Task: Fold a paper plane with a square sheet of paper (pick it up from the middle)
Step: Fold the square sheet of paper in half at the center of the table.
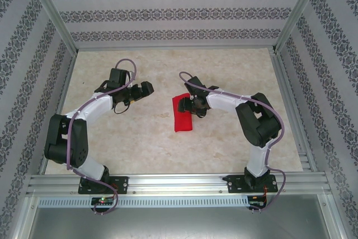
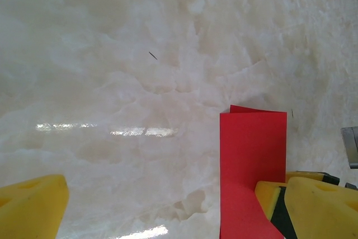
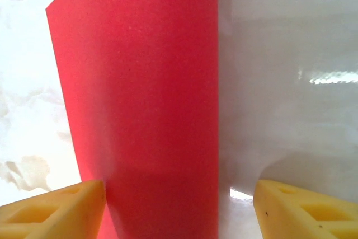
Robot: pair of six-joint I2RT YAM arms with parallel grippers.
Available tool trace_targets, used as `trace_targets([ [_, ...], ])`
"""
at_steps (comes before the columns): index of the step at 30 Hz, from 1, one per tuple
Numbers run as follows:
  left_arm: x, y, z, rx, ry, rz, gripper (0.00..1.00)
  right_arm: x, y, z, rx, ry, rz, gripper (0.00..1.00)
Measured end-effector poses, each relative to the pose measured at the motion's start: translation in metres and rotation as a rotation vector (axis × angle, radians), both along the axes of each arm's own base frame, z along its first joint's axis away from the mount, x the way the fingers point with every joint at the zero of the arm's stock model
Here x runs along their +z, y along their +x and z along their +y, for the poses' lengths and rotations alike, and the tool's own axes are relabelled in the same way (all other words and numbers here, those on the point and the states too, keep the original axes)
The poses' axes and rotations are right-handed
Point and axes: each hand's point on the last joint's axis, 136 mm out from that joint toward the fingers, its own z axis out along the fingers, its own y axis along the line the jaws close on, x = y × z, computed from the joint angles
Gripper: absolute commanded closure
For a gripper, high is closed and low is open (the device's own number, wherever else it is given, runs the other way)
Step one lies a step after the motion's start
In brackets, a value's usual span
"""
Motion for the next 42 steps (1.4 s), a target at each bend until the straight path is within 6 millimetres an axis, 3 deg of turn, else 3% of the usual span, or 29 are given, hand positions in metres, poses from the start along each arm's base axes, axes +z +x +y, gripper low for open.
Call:
trace_targets([
  [4, -0.006, 0.0, -0.005, -0.011, 0.001, 0.01, 0.02, 0.003, 0.001, -0.008, -0.011, -0.037, -0.015, 0.29],
  [7, -0.012, -0.002, -0.01, -0.014, -0.006, 0.035, 0.14, 0.006, 0.003, -0.01, -0.018, -0.04, -0.025, 0.3],
  [12, -0.025, -0.006, -0.025, -0.051, -0.037, 0.079, 0.16, 0.006, 0.005, -0.014, -0.039, -0.036, -0.022, 0.31],
  [18, -0.029, -0.011, -0.053, -0.124, -0.06, 0.08, 0.19, 0.002, 0.005, -0.016, -0.059, -0.038, -0.008, 0.31],
  [24, -0.031, -0.01, -0.079, -0.173, -0.129, 0.07, 0.29, -0.003, 0.004, -0.016, -0.052, -0.044, 0.003, 0.26],
  [42, -0.055, -0.007, -0.103, -0.201, -0.171, 0.091, 0.37, -0.01, 0.004, -0.016, -0.049, -0.115, 0.003, 0.24],
])
